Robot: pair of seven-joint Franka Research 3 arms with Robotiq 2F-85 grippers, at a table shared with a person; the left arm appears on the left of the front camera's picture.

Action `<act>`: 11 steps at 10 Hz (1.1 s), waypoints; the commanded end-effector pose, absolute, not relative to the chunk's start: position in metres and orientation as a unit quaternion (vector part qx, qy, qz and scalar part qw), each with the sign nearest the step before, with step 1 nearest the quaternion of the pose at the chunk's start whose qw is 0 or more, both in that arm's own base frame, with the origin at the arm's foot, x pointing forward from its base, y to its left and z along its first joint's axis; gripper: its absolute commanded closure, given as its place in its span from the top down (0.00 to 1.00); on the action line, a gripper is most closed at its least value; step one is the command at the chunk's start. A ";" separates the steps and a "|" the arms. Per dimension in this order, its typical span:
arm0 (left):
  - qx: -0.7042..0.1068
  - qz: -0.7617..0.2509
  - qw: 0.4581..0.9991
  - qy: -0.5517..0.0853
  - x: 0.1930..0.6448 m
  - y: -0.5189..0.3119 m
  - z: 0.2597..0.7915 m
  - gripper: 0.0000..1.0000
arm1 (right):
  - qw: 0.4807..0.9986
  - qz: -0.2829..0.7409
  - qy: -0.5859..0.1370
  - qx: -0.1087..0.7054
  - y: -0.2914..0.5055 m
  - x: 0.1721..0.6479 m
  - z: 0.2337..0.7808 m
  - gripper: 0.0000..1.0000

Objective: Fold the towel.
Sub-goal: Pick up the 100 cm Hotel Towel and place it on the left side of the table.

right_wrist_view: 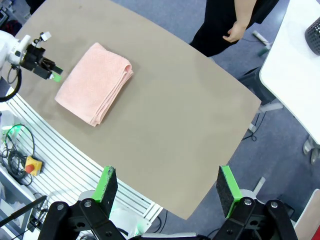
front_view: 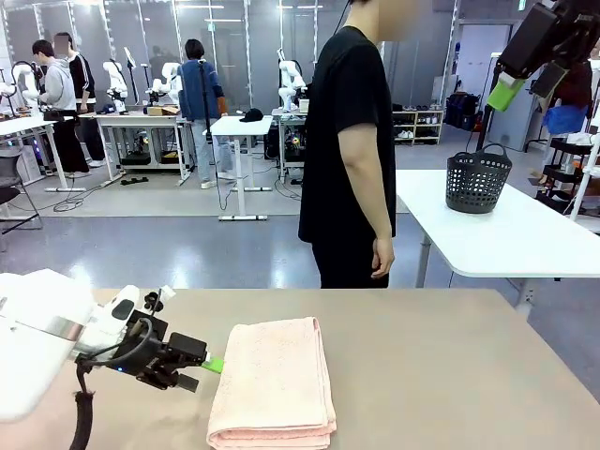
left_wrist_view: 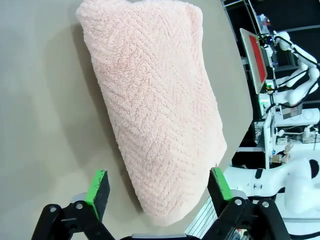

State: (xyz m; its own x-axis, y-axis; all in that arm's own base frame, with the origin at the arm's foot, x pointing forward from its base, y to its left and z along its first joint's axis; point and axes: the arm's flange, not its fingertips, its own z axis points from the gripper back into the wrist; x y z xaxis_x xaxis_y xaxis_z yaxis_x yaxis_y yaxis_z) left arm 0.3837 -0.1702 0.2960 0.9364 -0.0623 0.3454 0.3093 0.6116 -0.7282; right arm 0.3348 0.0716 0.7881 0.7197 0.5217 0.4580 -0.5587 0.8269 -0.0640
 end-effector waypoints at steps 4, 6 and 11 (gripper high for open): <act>-0.457 -0.077 0.870 -0.169 0.403 -0.191 0.272 1.00 | 0.926 0.291 -0.237 0.036 0.070 0.335 0.790 1.00; -0.455 -0.066 0.873 -0.164 0.409 -0.199 0.261 1.00 | 0.926 0.291 -0.237 0.036 0.070 0.335 0.790 1.00; -0.482 -0.042 0.862 -0.152 0.415 -0.214 0.247 1.00 | 0.926 0.291 -0.237 0.036 0.070 0.335 0.790 1.00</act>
